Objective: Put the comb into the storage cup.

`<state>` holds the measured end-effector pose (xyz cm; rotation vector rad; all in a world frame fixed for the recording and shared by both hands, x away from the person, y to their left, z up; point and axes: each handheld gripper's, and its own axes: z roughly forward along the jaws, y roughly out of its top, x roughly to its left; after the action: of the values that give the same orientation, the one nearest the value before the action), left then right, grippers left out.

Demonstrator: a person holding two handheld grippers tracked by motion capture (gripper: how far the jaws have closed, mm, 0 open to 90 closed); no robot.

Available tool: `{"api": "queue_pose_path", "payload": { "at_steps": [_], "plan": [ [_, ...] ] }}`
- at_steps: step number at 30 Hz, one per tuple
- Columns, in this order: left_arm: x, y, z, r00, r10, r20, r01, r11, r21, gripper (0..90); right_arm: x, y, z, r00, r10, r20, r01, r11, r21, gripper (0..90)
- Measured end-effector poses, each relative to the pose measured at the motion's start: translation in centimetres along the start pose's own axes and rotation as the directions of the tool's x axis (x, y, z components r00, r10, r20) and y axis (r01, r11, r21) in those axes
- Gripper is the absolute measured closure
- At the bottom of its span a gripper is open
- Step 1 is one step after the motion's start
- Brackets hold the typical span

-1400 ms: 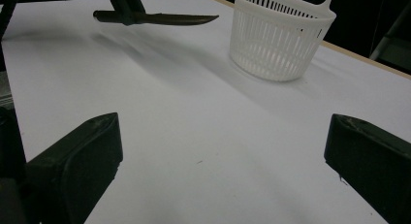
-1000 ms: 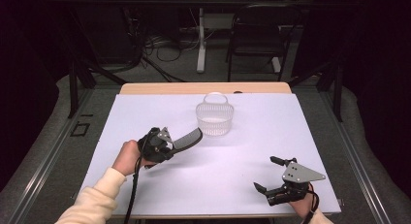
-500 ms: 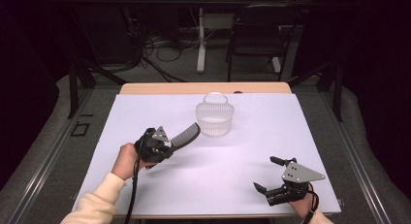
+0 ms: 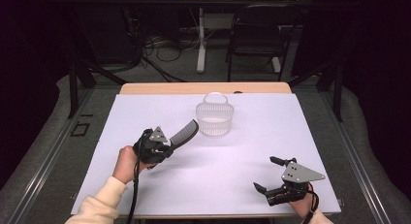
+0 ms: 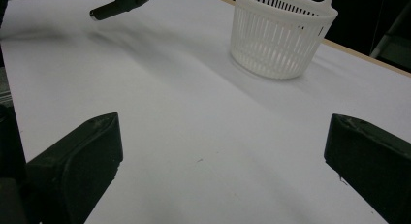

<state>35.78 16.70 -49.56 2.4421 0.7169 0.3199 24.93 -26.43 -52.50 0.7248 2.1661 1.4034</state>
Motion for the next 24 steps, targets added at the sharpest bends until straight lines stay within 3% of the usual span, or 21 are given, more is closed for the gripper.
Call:
{"api": "queue_pose_path", "payload": {
  "at_steps": [24],
  "plan": [
    [-0.21, -0.07, 0.27, 0.9984, -0.047, -0.033, 0.044, 0.9956, -0.083, 72.0, -0.03, -0.01, 0.03, 1.0, 0.001, -0.002, -0.001, 1.0, 0.006, 0.0]
  ]
}}
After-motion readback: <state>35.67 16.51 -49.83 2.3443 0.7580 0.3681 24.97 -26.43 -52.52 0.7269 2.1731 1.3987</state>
